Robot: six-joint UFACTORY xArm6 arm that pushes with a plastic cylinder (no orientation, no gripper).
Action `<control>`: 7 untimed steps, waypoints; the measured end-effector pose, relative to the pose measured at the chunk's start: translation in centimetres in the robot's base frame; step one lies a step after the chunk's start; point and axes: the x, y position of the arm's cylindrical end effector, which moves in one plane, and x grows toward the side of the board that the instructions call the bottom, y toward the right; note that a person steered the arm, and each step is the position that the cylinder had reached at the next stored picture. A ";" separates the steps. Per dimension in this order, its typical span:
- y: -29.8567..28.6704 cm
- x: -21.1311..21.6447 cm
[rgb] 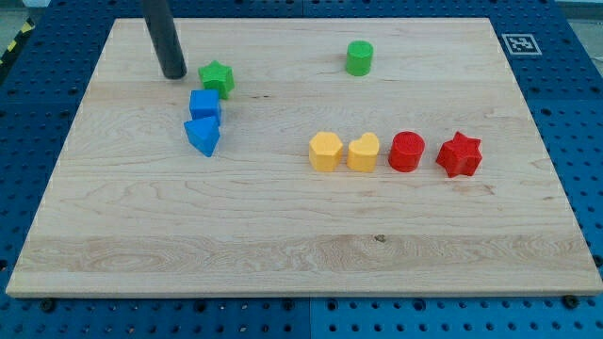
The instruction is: Push the green star into the green circle
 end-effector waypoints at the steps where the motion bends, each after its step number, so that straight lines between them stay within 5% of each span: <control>1: 0.8 1.1; 5: 15.9 2.2; 7: 14.3 1.4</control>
